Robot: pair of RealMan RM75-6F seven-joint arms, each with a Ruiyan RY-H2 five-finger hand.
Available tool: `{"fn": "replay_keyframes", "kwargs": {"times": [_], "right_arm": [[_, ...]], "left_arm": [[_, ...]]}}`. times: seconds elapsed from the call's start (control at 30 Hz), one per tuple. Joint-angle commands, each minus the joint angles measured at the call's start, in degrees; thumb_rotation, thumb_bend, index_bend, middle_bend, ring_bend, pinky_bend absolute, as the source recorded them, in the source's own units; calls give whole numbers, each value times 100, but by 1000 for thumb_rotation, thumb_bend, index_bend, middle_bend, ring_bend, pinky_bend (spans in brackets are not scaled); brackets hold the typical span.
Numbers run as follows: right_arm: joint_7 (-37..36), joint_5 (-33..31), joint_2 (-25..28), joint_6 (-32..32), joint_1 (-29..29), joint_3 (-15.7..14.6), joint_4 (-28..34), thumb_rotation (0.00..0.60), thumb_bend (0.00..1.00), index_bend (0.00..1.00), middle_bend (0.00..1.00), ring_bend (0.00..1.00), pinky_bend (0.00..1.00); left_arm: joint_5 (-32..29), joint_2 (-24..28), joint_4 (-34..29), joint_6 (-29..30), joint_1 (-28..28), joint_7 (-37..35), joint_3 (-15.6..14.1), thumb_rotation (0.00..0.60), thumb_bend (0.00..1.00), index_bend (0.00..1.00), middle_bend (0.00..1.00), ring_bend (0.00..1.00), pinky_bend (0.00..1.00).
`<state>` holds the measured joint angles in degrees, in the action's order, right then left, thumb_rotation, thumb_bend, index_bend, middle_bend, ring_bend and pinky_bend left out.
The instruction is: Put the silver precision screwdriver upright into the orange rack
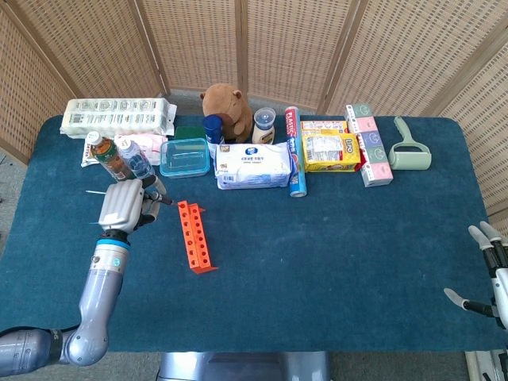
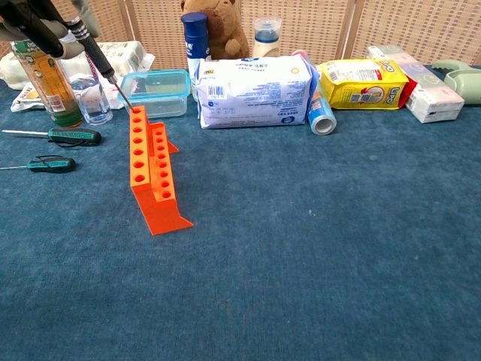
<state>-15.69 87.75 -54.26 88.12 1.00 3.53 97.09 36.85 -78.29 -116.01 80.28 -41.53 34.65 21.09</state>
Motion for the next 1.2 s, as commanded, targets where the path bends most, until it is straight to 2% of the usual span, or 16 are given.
{"fn": "replay_keyframes", "kwargs": {"times": [0.03, 0.57, 1.2], "right_arm": [[7, -5, -1, -13, 4, -2, 3, 600, 0, 26, 0, 0, 0], [21, -37, -12, -71, 29, 4, 1, 600, 0, 26, 0, 0, 0], [22, -57, -11, -93, 41, 13, 8, 600, 1, 26, 0, 0, 0]], "left_arm": [[-69, -22, 57, -12, -23, -6, 17, 600, 418, 505, 1000, 969, 940], [-590, -212, 547, -229, -300, 208, 58, 600, 416, 504, 1000, 969, 939], [-736, -427, 784, -176, -458, 382, -51, 600, 418, 505, 1000, 969, 939]]}}
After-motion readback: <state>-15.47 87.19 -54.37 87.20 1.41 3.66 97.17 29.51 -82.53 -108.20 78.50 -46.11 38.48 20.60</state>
